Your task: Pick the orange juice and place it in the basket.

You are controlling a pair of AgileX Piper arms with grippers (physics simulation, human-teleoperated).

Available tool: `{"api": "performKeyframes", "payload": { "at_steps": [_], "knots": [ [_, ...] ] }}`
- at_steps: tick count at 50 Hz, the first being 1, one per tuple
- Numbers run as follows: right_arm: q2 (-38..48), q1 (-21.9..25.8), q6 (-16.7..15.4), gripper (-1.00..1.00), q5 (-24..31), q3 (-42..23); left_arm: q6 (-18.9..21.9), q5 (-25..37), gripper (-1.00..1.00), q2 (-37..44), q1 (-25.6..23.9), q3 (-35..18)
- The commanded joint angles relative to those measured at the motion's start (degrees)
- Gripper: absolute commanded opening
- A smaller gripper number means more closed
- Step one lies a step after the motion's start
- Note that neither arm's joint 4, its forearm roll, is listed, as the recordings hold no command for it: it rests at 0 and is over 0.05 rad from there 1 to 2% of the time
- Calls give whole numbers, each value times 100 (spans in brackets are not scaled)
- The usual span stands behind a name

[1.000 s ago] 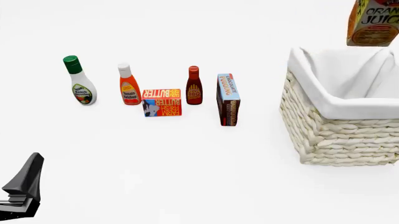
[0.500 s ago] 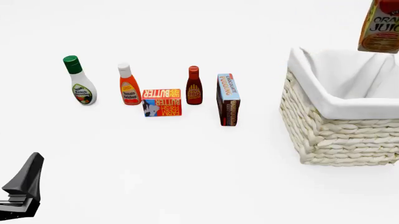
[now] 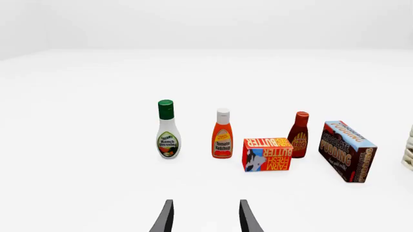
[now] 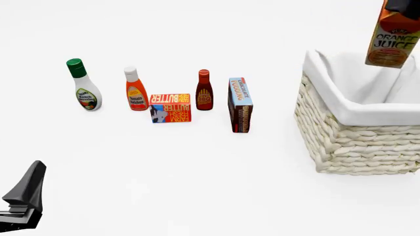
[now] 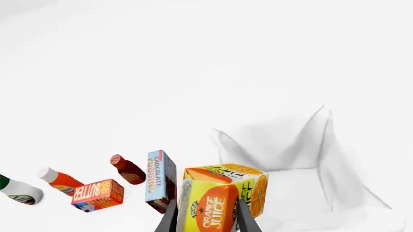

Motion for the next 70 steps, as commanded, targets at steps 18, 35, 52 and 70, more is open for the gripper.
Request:
{"api": "performKeyframes", "payload": {
  "at_steps": [18, 35, 52, 70],
  "knots": [
    [779, -342, 202, -100, -1264, 579, 0, 3, 100, -3, 0, 0],
    [1219, -674, 170, -100, -1735, 644, 0, 8, 100, -3, 0, -2],
    [1706, -907, 173, -100, -2119, 735, 0, 23, 100, -24, 0, 3],
    [2078, -1153, 159, -100, -2210, 692, -1, 26, 100, -28, 0, 4]
  ]
}}
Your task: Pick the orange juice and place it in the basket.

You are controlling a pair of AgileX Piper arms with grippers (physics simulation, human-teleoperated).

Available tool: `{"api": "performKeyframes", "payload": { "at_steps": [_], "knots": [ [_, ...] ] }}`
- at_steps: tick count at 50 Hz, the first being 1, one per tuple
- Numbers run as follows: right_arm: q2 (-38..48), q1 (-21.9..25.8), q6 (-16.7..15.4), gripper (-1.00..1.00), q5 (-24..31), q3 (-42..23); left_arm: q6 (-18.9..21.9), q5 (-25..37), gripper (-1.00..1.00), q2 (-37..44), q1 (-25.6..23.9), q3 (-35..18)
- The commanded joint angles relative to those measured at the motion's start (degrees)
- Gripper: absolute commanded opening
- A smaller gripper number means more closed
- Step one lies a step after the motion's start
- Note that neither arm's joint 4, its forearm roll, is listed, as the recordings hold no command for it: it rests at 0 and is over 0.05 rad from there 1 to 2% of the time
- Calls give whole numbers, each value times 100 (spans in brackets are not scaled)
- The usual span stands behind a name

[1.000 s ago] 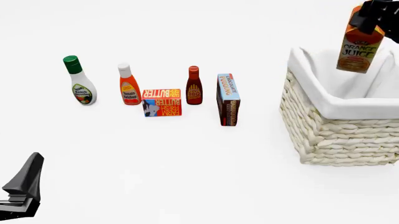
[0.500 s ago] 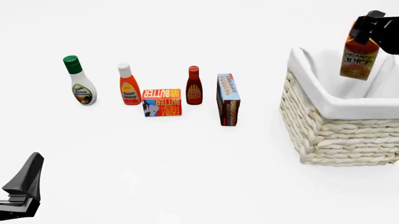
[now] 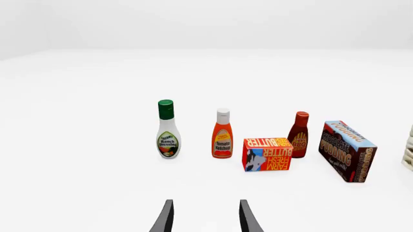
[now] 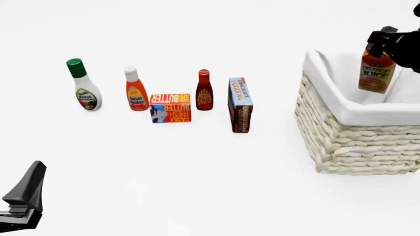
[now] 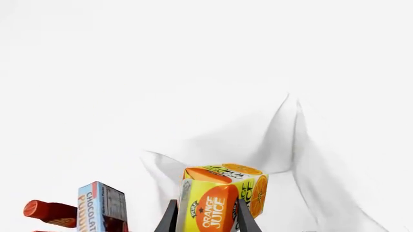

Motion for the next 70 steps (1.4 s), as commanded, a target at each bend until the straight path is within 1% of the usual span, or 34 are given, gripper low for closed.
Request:
{"api": "performKeyframes", "payload": {
  "at_steps": [1, 8, 23, 24, 37, 41, 53, 58, 60, 62, 63, 64, 65, 70],
  "knots": [
    [176, -170, 72, -100, -81, -51, -1, 4, 100, -3, 0, 0],
    [242, -187, 85, -100, -143, 60, -1, 0, 100, 1, 0, 0],
    [534, -175, 33, -100, -247, 76, -1, -9, 100, 10, 0, -2],
    [555, -191, 81, -100, -272, 89, -1, -9, 100, 11, 0, -3],
    [781, -244, -5, -100, -267, 107, -1, -23, 100, 30, 1, -5],
    [936, -289, -94, -100, -283, 92, -1, -32, 100, 35, 1, -4],
    [1123, -349, -188, -100, -306, 47, -1, -49, 100, 48, 1, 0],
    [1107, -423, -180, -100, -292, 30, -2, -32, 100, 33, 2, -1],
    [1065, -437, -88, -100, -316, 30, -2, -21, 100, 21, 2, -1],
    [1049, -428, -65, -100, -291, 28, -2, -15, 100, 17, 2, -1],
    [1041, -460, -108, -100, -278, 7, -2, -10, 100, 13, 2, -1],
    [1041, -508, -138, 100, -266, -12, -1, -5, 100, 5, 2, -1],
    [1018, -465, -90, 100, -275, 25, -2, 0, 100, 3, 2, -1],
    [972, -489, -114, 100, -281, 43, -1, 10, 100, -12, 1, -1]
  ]
}}
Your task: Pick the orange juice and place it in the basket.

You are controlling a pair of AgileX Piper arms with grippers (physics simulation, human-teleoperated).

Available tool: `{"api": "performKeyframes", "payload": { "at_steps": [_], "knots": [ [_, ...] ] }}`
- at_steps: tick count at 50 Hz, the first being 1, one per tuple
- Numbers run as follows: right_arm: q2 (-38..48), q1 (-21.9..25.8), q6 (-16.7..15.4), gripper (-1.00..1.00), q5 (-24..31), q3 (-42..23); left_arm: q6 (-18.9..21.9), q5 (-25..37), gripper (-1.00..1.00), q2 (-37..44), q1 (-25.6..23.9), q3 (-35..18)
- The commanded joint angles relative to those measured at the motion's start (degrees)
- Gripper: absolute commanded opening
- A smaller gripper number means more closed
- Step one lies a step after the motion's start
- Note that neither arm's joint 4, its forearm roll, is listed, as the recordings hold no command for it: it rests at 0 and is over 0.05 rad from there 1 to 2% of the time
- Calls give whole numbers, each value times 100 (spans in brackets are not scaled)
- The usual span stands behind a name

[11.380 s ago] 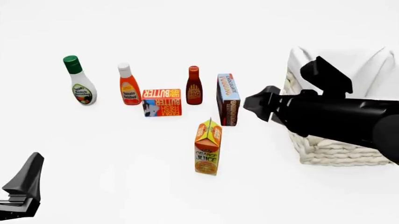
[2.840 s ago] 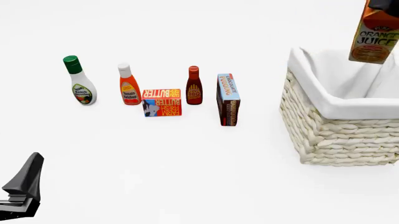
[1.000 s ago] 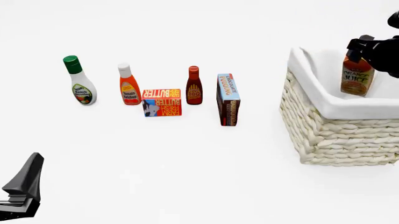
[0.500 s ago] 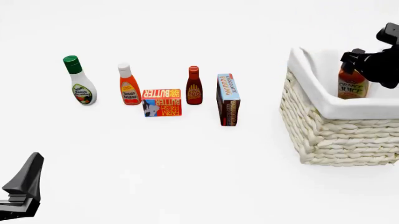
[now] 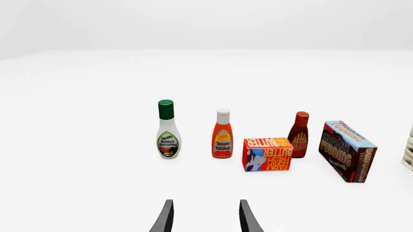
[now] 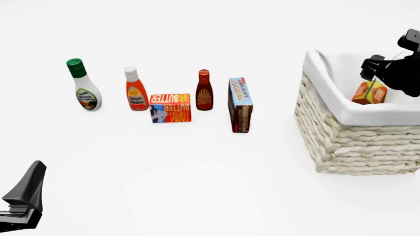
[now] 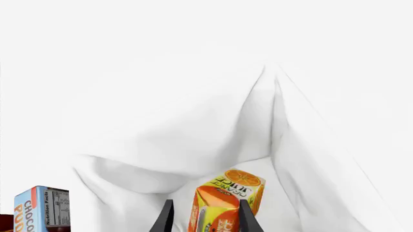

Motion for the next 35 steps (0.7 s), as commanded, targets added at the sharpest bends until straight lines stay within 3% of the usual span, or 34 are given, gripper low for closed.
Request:
{"api": "performKeyframes", "payload": {
  "at_steps": [1, 24, 35],
  "knots": [
    [-73, -63, 67, 100, -12, -18, -1, 27, 100, -26, 0, 0],
    [-491, 151, 124, 100, 44, 68, -1, -19, 100, 21, 1, 0],
    [-1029, 295, -41, 100, 297, 284, 0, -2, 100, 3, 1, 0]
  ]
}}
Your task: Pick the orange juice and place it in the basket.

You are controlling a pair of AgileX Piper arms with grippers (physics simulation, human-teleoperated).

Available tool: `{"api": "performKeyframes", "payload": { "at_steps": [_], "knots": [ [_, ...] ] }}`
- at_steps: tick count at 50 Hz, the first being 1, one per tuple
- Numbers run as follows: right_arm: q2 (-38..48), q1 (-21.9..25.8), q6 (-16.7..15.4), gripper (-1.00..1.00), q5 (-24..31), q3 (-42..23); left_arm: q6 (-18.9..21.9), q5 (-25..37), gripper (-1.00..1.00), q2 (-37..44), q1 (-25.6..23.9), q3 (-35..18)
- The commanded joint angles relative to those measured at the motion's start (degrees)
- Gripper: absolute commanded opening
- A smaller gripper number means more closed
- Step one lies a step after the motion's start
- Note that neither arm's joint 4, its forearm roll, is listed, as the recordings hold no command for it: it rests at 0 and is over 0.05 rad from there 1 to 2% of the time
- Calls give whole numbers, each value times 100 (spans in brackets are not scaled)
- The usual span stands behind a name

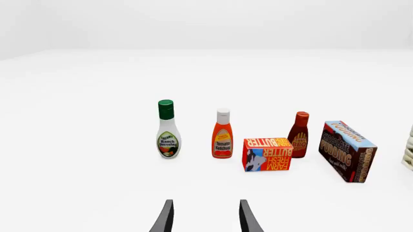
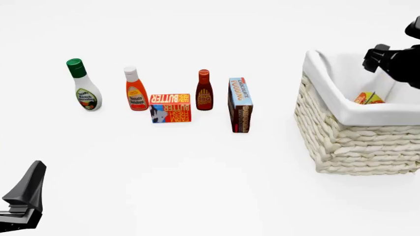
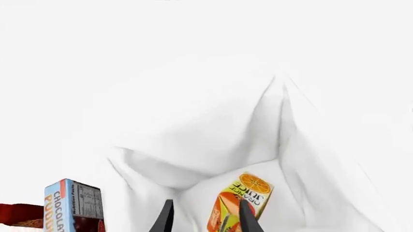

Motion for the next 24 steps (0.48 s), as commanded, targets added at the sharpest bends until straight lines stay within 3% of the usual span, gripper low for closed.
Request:
{"api": "performKeyframes", "payload": {
  "at_steps": [1, 24],
  "knots": [
    [-511, 151, -80, 100, 201, 199, 0, 7, 100, -7, 0, 0],
    [-1416, 267, -791, 100, 754, 597, 0, 11, 100, -10, 1, 0]
  ]
}}
